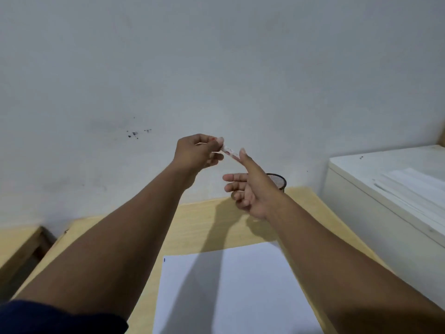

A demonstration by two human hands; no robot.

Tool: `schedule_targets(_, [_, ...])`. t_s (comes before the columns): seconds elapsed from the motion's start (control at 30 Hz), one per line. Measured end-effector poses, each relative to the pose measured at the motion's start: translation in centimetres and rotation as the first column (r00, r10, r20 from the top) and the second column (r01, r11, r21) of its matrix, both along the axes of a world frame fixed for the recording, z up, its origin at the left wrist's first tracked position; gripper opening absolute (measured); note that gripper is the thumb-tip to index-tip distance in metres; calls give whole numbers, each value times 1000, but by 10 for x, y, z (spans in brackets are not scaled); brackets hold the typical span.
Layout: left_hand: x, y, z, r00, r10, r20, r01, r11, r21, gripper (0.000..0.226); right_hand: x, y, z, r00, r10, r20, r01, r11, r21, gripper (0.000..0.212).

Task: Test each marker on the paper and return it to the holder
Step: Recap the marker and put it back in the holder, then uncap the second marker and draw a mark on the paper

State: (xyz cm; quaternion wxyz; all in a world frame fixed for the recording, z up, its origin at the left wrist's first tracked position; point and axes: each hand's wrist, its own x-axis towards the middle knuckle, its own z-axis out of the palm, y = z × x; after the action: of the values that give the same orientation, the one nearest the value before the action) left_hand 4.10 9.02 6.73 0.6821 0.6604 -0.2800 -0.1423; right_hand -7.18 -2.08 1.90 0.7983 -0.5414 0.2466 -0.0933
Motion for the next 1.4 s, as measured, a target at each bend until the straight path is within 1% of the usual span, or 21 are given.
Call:
schedule_targets(0.07, [-4, 35, -5, 997, -52, -65, 51, 999, -16, 18, 13, 24, -5, 994, -43, 104, 24, 983, 180, 65])
schedule_targets(0.13, [-6, 70, -22, 997, -17, -80, 18, 1000, 21, 19, 25, 48, -10, 981, -93, 171, 42, 958, 282, 47])
schedule_targets(0.17, [-6, 88, -33, 996, 21, -84, -17, 999, 44, 22, 29, 60, -13, 978, -94, 185, 36, 955, 295, 37])
schedule_targets(0.23, [-5, 120, -57, 992, 79, -95, -72, 995, 75, 26, 35, 85, -21, 981, -54, 187, 5, 967, 254, 25])
schedule_targets(0.33, [-4, 158, -87, 978, 138, -158, -134, 990, 34, 28, 38, 113, -36, 981, 55, 188, -88, 982, 169, 19])
schedule_targets(0.4, [0, 180, -102, 954, 206, -217, -212, 977, -6, 30, 38, 120, -45, 975, 78, 209, -115, 978, 174, 17])
schedule_targets(0.43, [3, 191, -111, 944, 243, -223, -250, 968, -2, 31, 37, 121, -49, 974, 70, 217, -110, 979, 174, 18])
schedule_targets(0.47, [7, 202, -120, 938, 282, -202, -283, 959, 25, 30, 36, 120, -54, 973, 66, 220, -102, 983, 154, 20])
schedule_targets(0.5, [11, 211, -129, 935, 320, -150, -312, 947, 77, 30, 36, 119, -59, 974, 69, 214, -95, 989, 113, 21])
schedule_targets(0.57, [18, 222, -146, 930, 368, 23, -364, 905, 220, 35, 34, 119, -71, 982, 86, 170, -86, 996, -7, 20])
schedule_targets(0.6, [20, 223, -153, 921, 371, 119, -389, 873, 294, 38, 33, 121, -78, 987, 84, 140, -74, 995, -74, 17])
schedule_targets(0.67, [20, 219, -161, 897, 346, 276, -435, 806, 401, 36, 32, 125, -93, 994, 57, 95, -38, 982, -187, 8])
schedule_targets(0.73, [20, 212, -167, 886, 302, 351, -442, 780, 443, 29, 32, 127, -107, 998, 15, 56, 1, 963, -269, 17])
schedule_targets(0.8, [20, 204, -174, 888, 252, 385, -424, 773, 471, 22, 34, 129, -119, 999, -30, 17, 34, 948, -316, 24])
schedule_targets(0.87, [19, 197, -182, 886, 216, 411, -419, 754, 506, 14, 37, 132, -126, 998, -59, 12, 60, 944, -324, 21])
schedule_targets(0.97, [14, 192, -189, 875, 236, 423, -447, 730, 517, 8, 41, 136, -133, 996, -84, 17, 84, 931, -355, 18])
schedule_targets(1.03, [11, 190, -193, 862, 245, 444, -467, 725, 506, 6, 42, 137, -137, 996, -89, 14, 87, 901, -425, 16])
schedule_targets(1.1, [11, 190, -194, 859, 242, 452, -469, 726, 503, 6, 42, 138, -140, 996, -92, 10, 86, 873, -481, 20])
schedule_targets(1.4, [11, 190, -194, 854, 205, 479, -460, 727, 509, 7, 43, 139, -145, 998, -61, -12, 44, 825, -563, 22])
